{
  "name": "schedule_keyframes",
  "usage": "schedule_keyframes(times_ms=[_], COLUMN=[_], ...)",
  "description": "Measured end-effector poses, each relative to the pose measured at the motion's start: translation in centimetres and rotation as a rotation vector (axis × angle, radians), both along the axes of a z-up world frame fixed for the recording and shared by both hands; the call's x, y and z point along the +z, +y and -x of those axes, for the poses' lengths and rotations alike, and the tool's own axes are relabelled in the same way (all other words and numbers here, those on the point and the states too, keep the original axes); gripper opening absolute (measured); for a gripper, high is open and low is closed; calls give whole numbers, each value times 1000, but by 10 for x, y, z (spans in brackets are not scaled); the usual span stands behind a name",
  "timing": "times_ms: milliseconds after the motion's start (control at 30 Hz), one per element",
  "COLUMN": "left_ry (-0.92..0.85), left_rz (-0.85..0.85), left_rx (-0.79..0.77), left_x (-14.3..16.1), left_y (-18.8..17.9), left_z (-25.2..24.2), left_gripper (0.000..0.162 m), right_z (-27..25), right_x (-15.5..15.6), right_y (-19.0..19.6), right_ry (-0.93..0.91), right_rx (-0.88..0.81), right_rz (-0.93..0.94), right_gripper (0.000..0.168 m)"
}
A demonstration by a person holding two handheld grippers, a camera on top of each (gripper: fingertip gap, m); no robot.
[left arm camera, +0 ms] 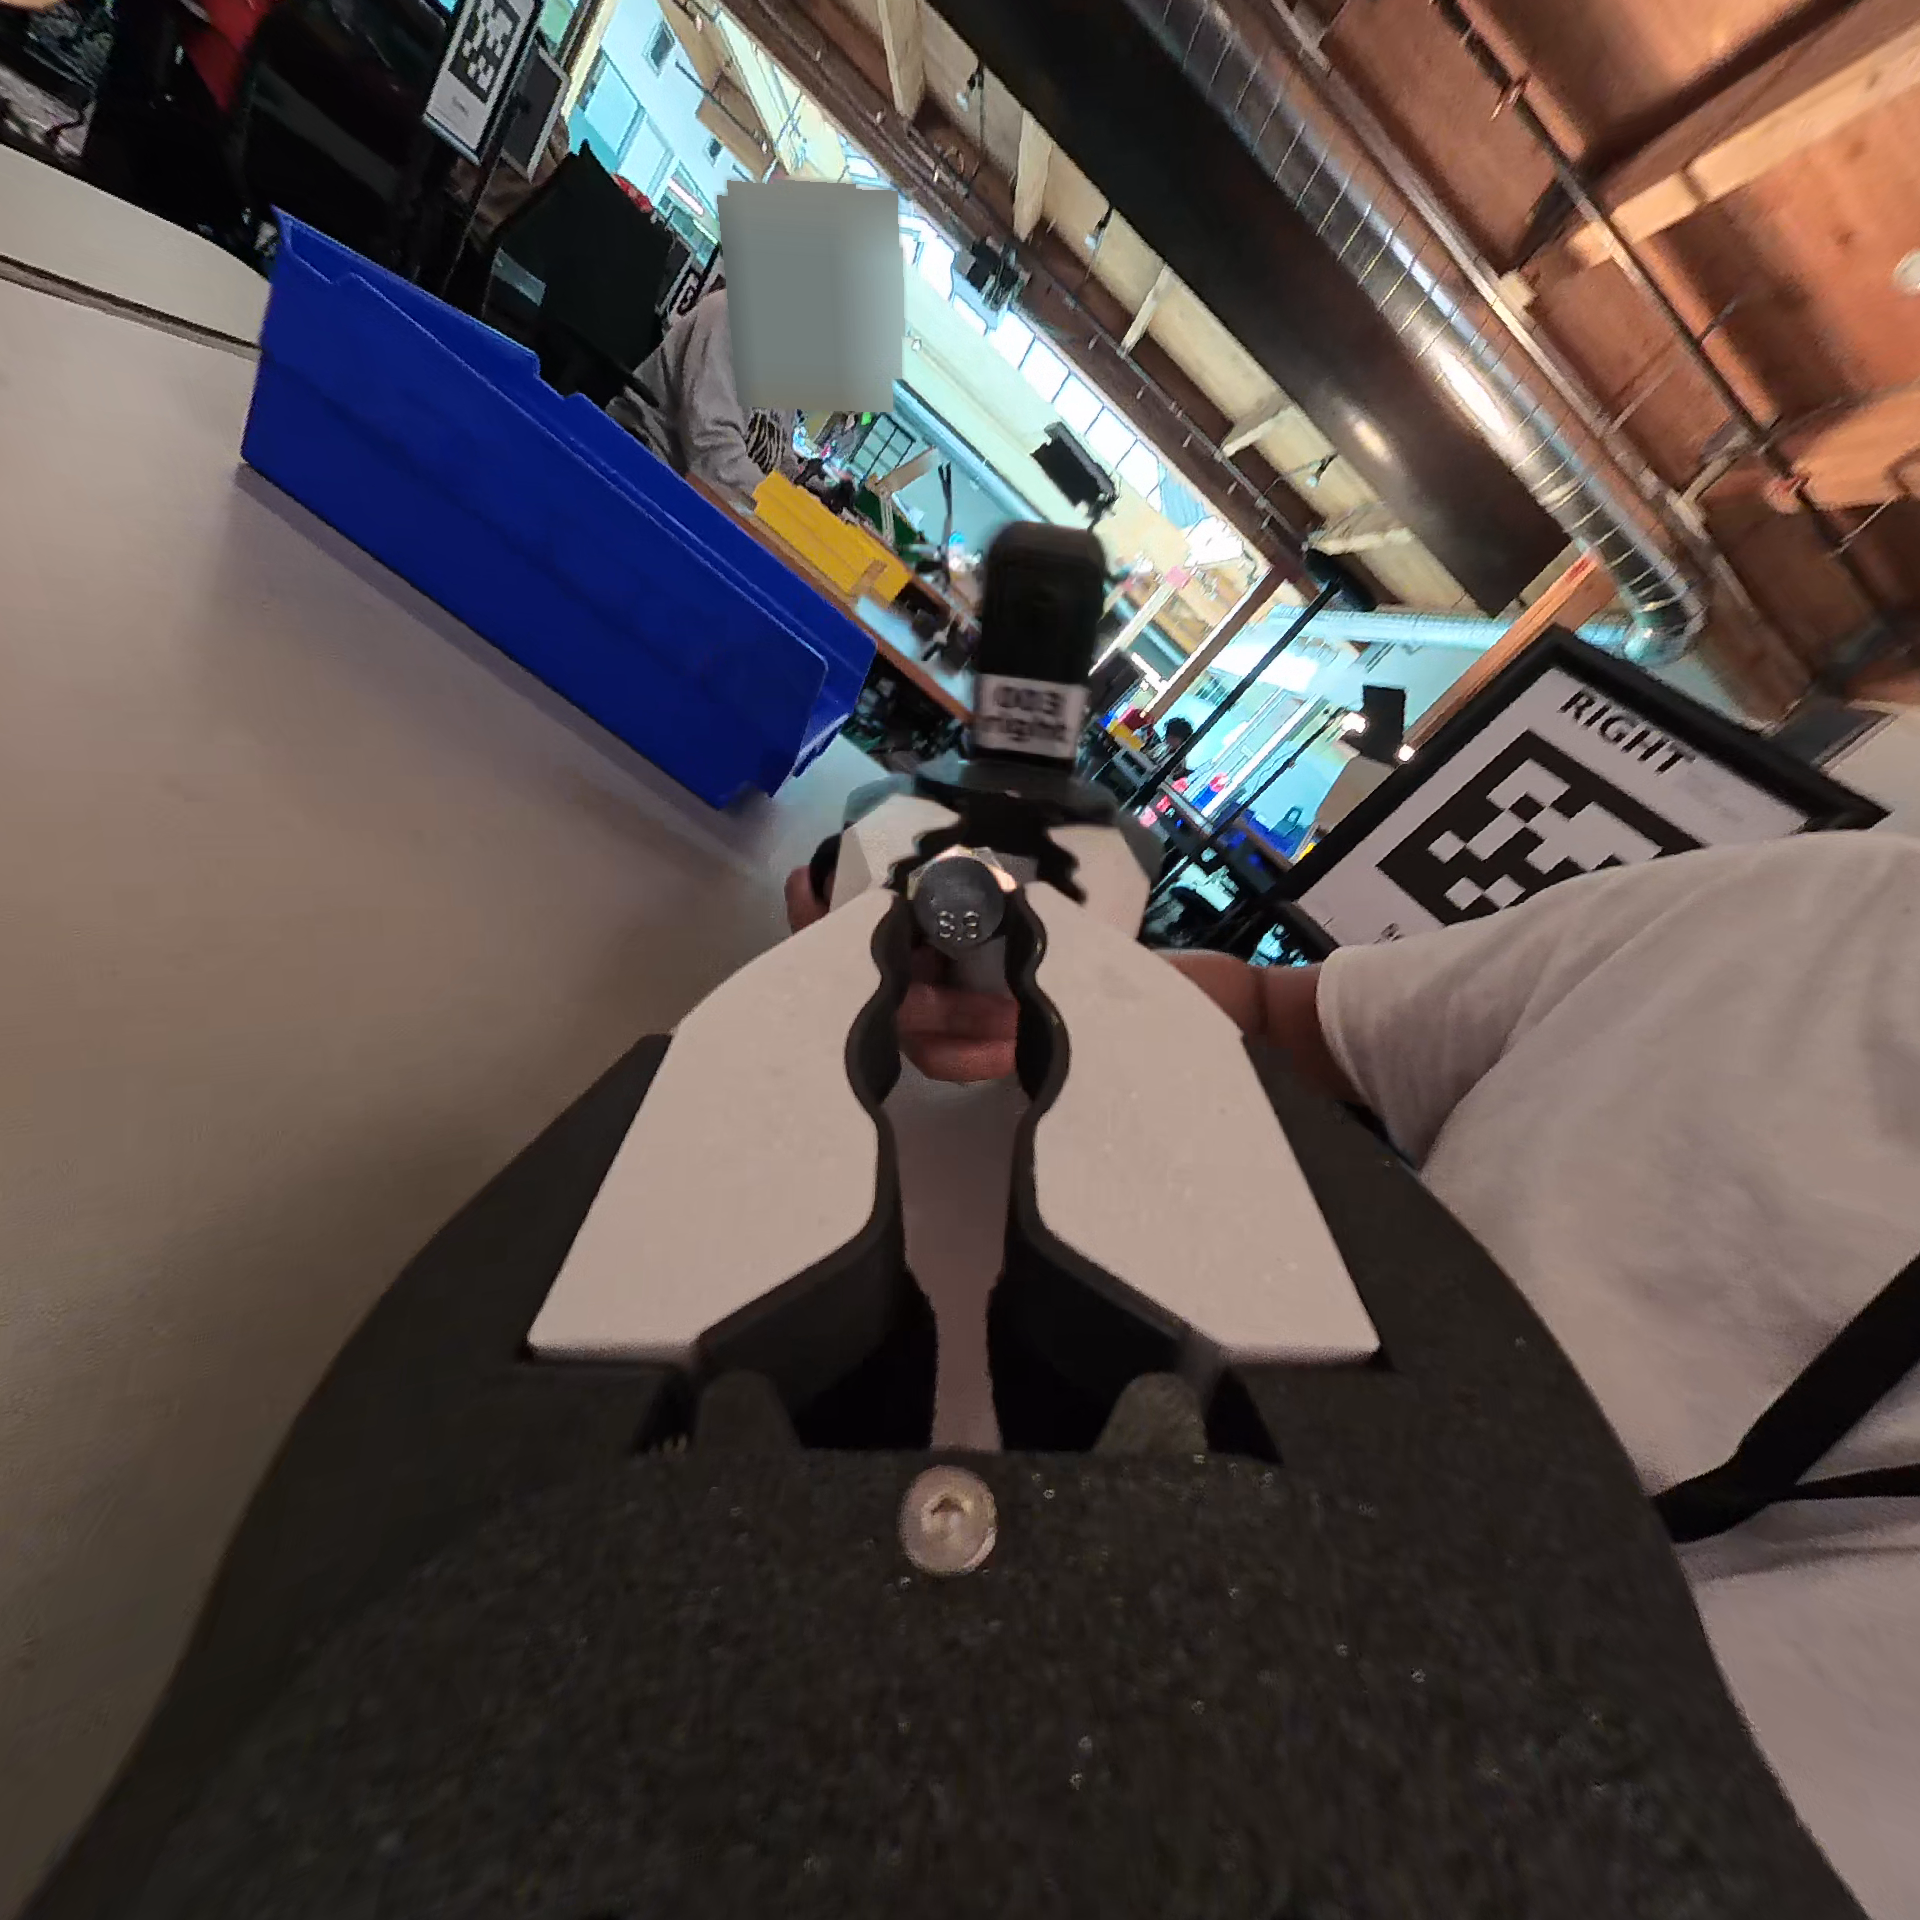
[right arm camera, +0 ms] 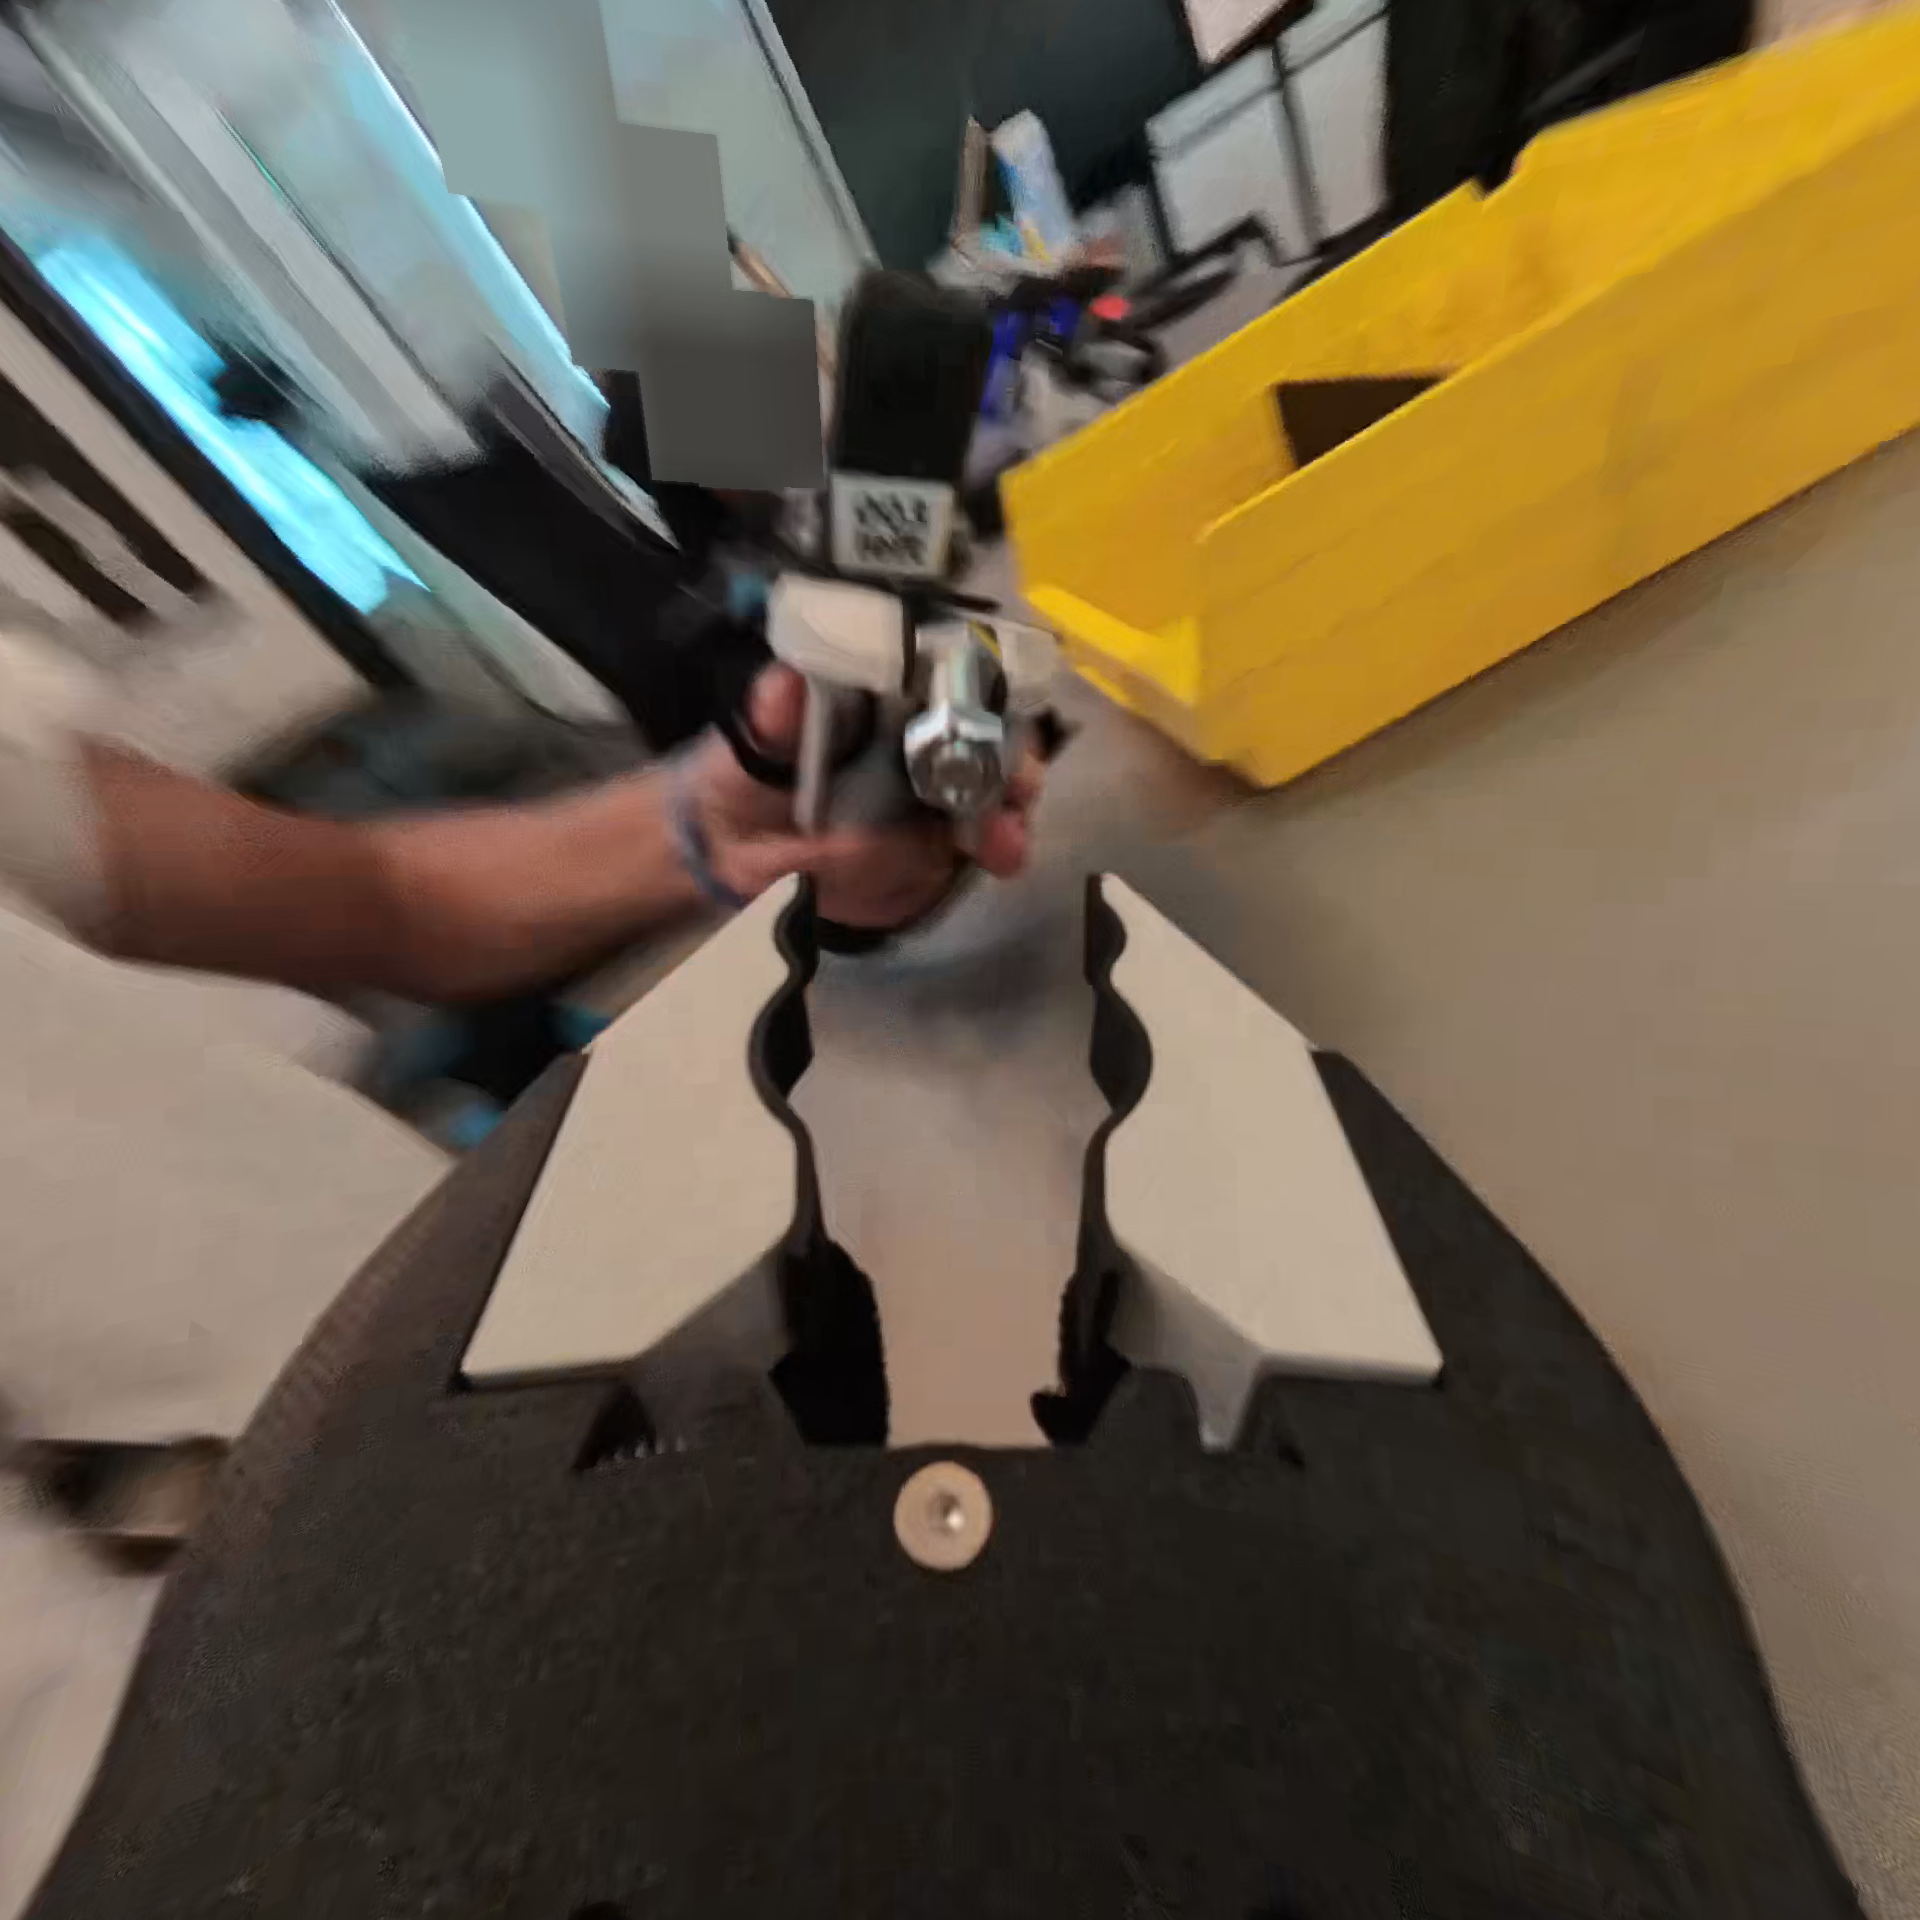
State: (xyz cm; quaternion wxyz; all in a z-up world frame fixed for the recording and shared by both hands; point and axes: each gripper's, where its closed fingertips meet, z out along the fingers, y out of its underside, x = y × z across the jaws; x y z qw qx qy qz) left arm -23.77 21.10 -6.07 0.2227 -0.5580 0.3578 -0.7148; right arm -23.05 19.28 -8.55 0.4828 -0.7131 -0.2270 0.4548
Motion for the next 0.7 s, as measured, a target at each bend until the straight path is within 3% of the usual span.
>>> schedule_keyframes(times_ms=[133,233,300,367,467,533,600,700], left_ry=[-13,1,6,16,32,41,48,62], left_rz=[74,101,127,143,156,156,146,87], left_rx=[-4,-16,-32,-48,-66,-70,-71,-67], left_x=[0,-3,-4,-7,-10,-12,-13,-14], left_y=[4,1,-1,-4,-7,-8,-8,-10], left_z=[0,-2,-4,-5,-7,-7,-8,-7], left_gripper=[17,17,17,17,17,17,17,17], right_z=[-23,-23,-18,-14,-7,-9,-10,-10], right_x=[-18,-7,1,10,10,15,14,10], right_y=[16,14,12,9,10,11,12,11], right_ry=[-759,-1159,-1313,-1373,-1392,-1415,-1380,-1136], right_rx=[-295,-400,-443,-477,-465,-505,-489,-426], right_rz=[-565,-989,-1206,-1343,-1387,-1412,-1358,-1099], right_gripper=[54,54,52,48,41,17,17,17])
